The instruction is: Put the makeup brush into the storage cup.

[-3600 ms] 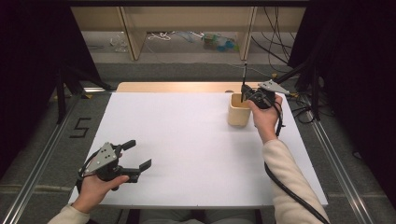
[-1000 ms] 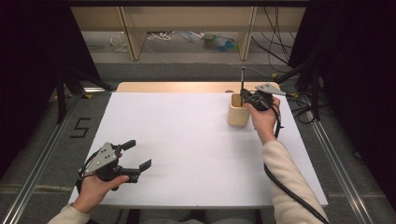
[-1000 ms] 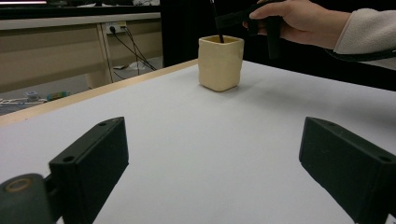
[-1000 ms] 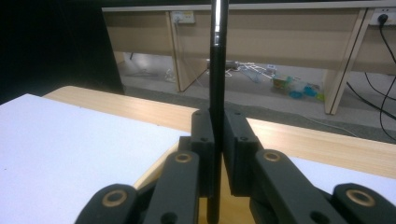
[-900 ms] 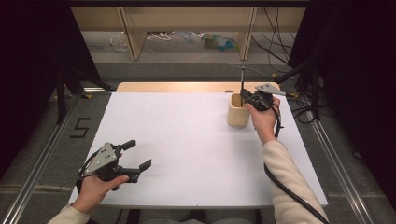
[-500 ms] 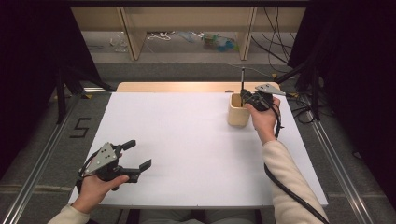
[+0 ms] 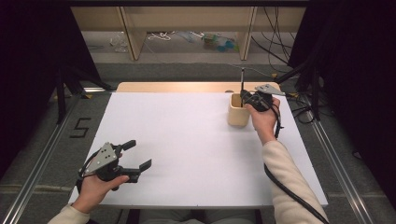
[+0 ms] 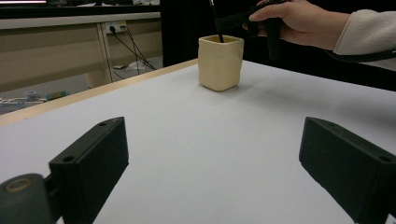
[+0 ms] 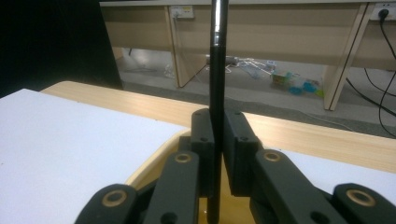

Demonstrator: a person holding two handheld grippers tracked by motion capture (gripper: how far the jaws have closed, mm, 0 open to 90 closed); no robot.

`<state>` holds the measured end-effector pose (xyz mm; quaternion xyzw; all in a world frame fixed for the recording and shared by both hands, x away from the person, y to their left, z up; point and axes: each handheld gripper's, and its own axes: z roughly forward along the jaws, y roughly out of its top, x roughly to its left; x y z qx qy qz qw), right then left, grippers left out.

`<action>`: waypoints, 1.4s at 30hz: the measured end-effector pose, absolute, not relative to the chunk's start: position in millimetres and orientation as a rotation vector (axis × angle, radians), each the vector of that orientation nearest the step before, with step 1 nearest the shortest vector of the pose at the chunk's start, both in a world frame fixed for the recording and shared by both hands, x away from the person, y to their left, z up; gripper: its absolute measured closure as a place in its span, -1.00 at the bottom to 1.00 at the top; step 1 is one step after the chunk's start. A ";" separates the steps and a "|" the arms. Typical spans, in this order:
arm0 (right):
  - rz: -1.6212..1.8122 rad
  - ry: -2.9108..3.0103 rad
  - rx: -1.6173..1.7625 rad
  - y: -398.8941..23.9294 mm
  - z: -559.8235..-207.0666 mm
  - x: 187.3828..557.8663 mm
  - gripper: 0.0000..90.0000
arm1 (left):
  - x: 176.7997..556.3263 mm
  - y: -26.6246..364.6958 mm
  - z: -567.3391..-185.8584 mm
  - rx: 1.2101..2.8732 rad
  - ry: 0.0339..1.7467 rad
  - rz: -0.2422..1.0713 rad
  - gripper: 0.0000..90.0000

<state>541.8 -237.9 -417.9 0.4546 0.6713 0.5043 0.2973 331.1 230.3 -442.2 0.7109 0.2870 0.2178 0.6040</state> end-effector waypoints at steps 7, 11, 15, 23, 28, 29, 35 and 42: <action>1.339 1.783 1.208 -237.8 -418.5 541.8 0.87 | 331.1 230.5 -442.2 1.645 0.664 0.504 -0.83; 1.339 1.783 1.209 -237.6 -418.5 541.6 0.86 | 330.6 230.8 -441.8 1.650 0.669 0.507 -0.83; 1.340 1.783 1.211 -238.0 -418.4 541.5 0.85 | 330.4 230.9 -441.7 1.650 0.671 0.508 -0.83; 1.455 1.766 1.202 -233.1 -409.2 539.2 -0.31 | 330.4 231.2 -441.7 1.652 0.670 0.507 -0.83; 1.414 1.771 1.116 -227.4 -403.6 536.1 -0.58 | 330.0 231.2 -441.6 1.652 0.671 0.507 -0.83; 1.413 1.759 1.100 -226.0 -403.4 536.1 -0.60 | 329.9 231.2 -441.6 1.651 0.673 0.507 -0.83; 1.368 1.777 1.095 -227.0 -403.7 533.5 -0.63 | 329.8 231.3 -441.3 1.651 0.670 0.509 -0.83; 1.387 1.769 1.097 -235.6 -403.7 527.8 -0.62 | 329.4 230.9 -441.0 1.648 0.670 0.509 -0.83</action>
